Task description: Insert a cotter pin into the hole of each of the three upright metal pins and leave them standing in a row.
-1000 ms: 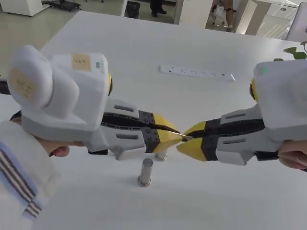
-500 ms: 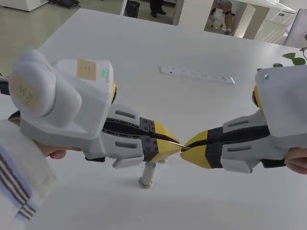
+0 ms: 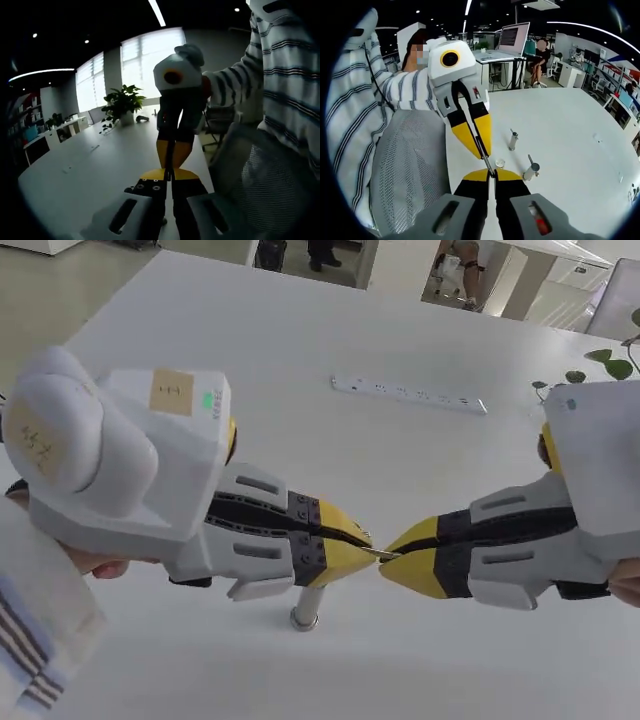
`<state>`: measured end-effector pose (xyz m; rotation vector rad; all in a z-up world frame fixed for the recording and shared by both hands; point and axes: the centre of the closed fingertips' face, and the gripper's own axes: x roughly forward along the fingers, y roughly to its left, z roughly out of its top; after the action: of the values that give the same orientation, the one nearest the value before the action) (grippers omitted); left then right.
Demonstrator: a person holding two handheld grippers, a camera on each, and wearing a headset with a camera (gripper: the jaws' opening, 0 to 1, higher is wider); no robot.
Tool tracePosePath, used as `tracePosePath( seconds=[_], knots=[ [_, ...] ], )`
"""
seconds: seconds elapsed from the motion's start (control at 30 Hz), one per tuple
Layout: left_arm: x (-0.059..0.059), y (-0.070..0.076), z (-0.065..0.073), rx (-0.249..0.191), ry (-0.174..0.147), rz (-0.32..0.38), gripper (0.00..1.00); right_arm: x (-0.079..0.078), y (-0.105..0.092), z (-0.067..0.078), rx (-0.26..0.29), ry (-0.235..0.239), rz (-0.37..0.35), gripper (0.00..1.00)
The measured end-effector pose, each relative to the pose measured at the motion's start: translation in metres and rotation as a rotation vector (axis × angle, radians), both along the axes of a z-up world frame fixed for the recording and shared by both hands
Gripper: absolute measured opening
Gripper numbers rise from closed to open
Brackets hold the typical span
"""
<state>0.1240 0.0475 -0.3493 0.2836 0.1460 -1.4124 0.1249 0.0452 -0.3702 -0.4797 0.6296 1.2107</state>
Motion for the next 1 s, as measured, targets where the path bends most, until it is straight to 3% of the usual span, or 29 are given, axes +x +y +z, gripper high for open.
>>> tracePosePath(
  seconds=[0.13, 0.43, 0.5, 0.73, 0.9, 1.0],
  knots=[
    [-0.001, 0.002, -0.002, -0.038, 0.048, 0.015, 0.00, -0.002, 0.001, -0.001, -0.009, -0.012, 0.026, 0.00],
    [-0.004, 0.004, -0.010, -0.024, 0.069, 0.020, 0.00, -0.010, 0.003, -0.009, -0.050, 0.000, 0.077, 0.00],
    [-0.005, 0.004, -0.011, -0.024, 0.087, 0.025, 0.00, -0.010, 0.003, -0.010, -0.057, 0.002, 0.085, 0.00],
    [0.001, 0.006, -0.011, -0.020, 0.073, 0.046, 0.04, -0.008, 0.005, -0.008, -0.068, 0.004, 0.108, 0.00],
    [0.007, 0.011, -0.015, -0.006, 0.060, 0.074, 0.13, -0.004, 0.005, -0.009, -0.079, -0.003, 0.116, 0.00],
    [0.008, 0.012, -0.017, -0.005, 0.074, 0.074, 0.14, -0.003, 0.003, -0.012, -0.093, -0.005, 0.122, 0.00]
  ],
)
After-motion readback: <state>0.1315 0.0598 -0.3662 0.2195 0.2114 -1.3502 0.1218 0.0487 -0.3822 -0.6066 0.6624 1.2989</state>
